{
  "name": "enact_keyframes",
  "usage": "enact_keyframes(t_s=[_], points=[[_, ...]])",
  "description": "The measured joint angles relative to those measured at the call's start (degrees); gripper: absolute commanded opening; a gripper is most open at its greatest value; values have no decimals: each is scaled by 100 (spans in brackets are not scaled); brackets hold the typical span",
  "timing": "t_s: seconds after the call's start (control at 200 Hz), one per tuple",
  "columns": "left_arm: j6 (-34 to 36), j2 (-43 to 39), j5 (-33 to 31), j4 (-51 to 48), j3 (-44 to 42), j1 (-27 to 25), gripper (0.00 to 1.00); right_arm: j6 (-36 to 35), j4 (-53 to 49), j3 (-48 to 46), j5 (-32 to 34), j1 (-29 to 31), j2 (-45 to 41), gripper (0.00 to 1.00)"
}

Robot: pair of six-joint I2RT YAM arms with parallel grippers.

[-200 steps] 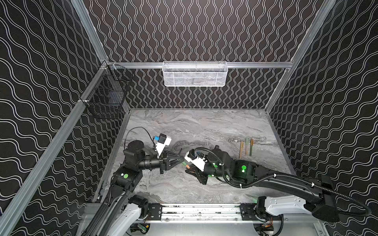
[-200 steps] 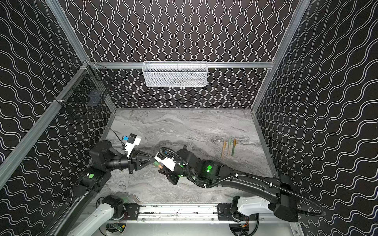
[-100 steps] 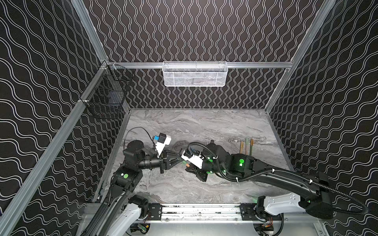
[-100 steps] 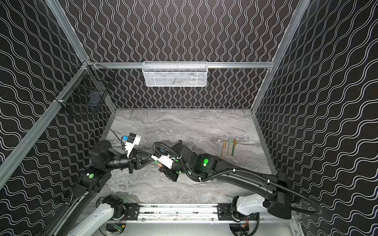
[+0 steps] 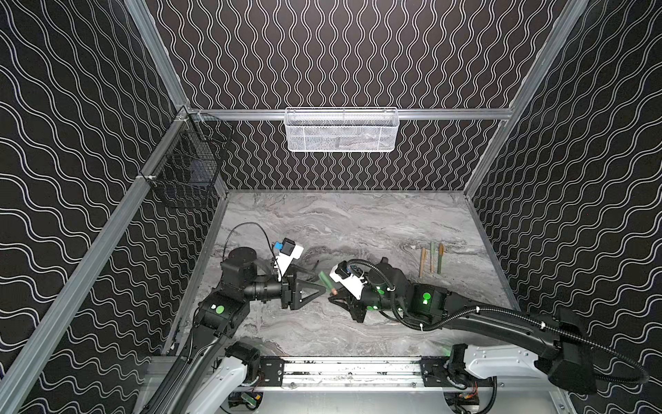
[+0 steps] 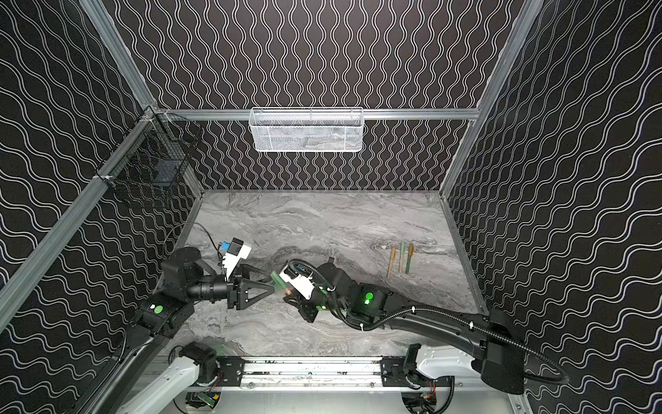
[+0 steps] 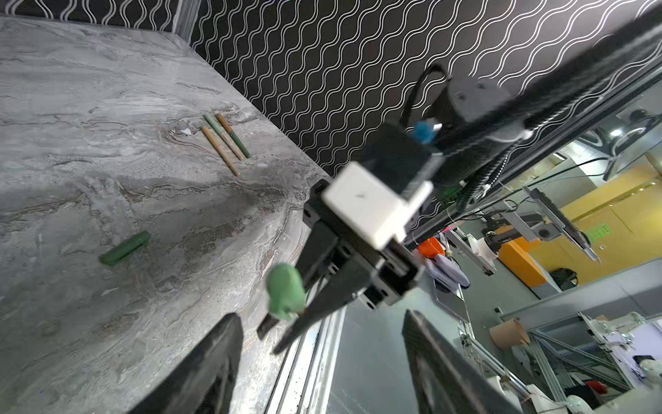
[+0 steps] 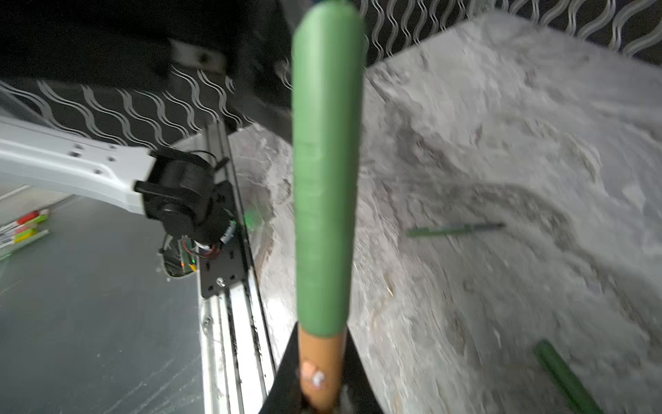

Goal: Insert the pens into the pen caps
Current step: 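Carry the capped orange-bodied pen beside the far pens and release it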

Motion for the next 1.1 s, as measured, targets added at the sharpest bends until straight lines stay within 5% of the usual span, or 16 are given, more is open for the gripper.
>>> enact_keyframes(t_s=[0.29,0.541,0.741,1.101], points=[[20,48,-131,-170,0,81,98,1281,-669,-678,881,-2271,-310,0],[22,0,-243,-210,2,87,99,1318,-1021,-553,1443,-3941,896,0],[26,11,-326,-306,39,87,98,1191,-1012,-72,1626,-4478,1976,3],[39,-20,-341,-380,39,90,99,970,-1078,459,1930,-4649,2693,27]])
